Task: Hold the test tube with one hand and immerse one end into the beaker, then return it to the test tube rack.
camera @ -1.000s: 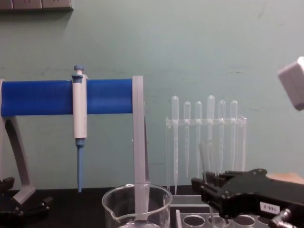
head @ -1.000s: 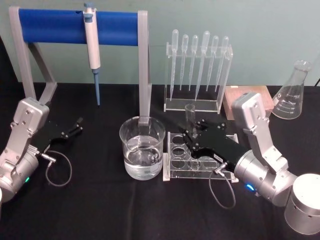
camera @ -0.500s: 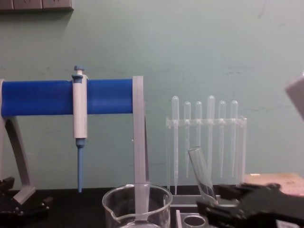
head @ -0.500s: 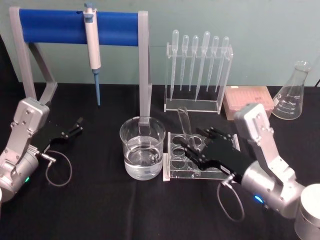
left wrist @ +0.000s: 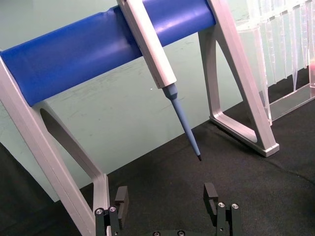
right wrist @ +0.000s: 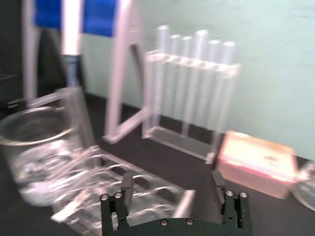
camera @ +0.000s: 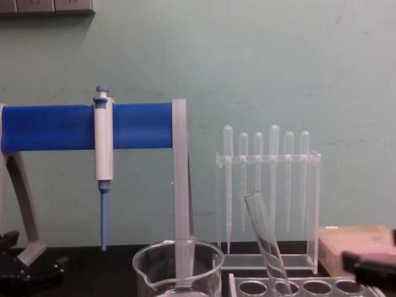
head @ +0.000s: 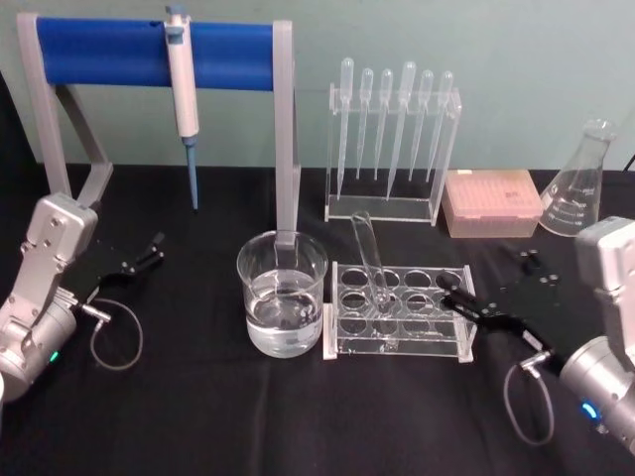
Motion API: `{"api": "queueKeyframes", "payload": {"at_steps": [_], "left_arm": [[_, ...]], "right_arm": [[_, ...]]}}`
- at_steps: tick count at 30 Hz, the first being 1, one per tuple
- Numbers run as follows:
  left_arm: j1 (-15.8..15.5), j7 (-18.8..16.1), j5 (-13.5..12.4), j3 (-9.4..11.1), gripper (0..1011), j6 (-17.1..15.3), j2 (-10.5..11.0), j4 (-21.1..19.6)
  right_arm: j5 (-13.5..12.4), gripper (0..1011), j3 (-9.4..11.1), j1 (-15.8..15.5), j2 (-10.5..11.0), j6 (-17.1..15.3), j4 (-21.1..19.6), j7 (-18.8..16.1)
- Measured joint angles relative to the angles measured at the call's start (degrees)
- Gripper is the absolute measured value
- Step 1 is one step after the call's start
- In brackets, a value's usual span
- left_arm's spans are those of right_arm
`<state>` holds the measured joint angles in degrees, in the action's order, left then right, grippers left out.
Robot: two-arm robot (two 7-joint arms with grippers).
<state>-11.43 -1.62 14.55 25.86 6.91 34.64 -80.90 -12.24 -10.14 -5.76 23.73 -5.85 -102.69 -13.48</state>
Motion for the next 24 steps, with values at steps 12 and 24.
{"api": "queueKeyframes", "payload": {"at_steps": [12, 24], "left_arm": [[0.0, 0.0, 0.0, 0.0, 1000, 0.0, 0.0, 0.0], [0.0, 0.0, 0.0, 0.0, 1000, 0.0, 0.0, 0.0]], "right_arm": [[7.29, 1002, 3.69, 3.8, -7.16, 9.55, 12.11, 11.25], [9.39, 1002, 4.49, 5.42, -9.43, 10.12, 19.28, 11.68]]}}
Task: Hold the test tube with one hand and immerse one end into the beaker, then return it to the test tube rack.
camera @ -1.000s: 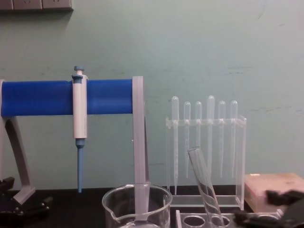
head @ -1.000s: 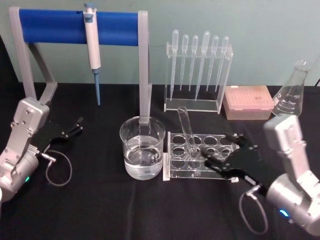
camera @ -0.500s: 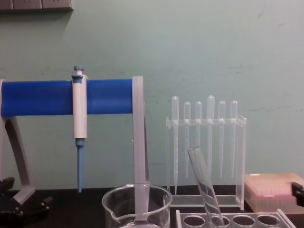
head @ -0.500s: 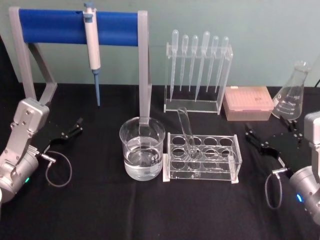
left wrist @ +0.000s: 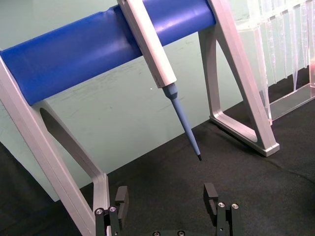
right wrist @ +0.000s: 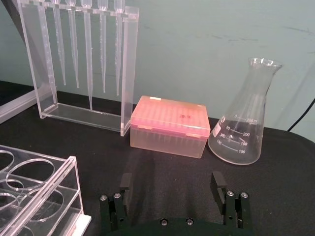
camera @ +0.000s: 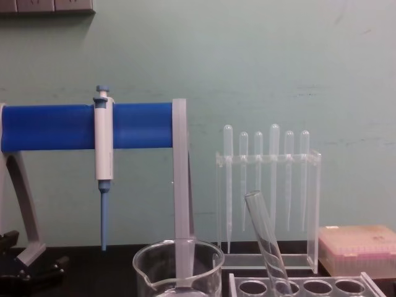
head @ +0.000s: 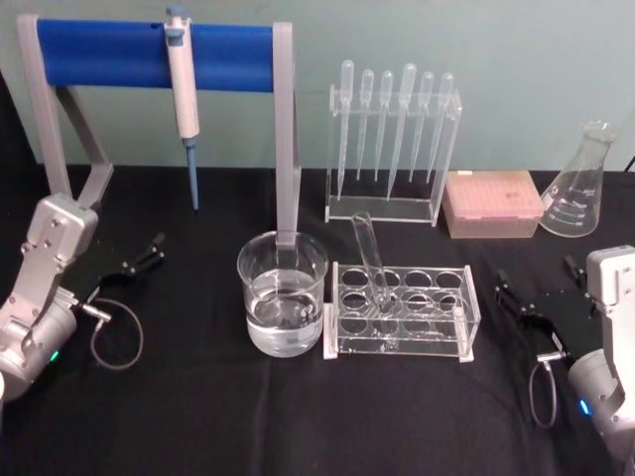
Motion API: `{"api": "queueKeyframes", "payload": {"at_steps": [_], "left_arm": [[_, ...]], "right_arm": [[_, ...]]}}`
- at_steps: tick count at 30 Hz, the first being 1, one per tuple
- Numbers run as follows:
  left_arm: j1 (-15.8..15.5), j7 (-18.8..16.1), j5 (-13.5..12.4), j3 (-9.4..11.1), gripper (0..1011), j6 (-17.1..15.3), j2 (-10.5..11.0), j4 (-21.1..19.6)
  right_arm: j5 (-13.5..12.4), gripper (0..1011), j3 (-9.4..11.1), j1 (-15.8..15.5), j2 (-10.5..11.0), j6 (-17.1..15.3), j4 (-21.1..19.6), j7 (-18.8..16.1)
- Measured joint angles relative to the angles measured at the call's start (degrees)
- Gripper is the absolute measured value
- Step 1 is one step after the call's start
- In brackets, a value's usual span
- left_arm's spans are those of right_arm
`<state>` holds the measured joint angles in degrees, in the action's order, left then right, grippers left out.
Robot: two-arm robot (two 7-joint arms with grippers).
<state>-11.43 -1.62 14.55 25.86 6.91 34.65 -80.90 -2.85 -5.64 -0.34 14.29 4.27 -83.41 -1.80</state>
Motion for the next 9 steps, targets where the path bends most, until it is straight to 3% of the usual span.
{"api": "queueKeyframes", "payload": {"at_steps": [9], "left_arm": [[0.0, 0.0, 0.0, 0.0, 1000, 0.0, 0.0, 0.0]], "right_arm": [[-0.06, 1003, 0.0, -0.09, 0.1, 0.0, -0.32, 0.03]]}}
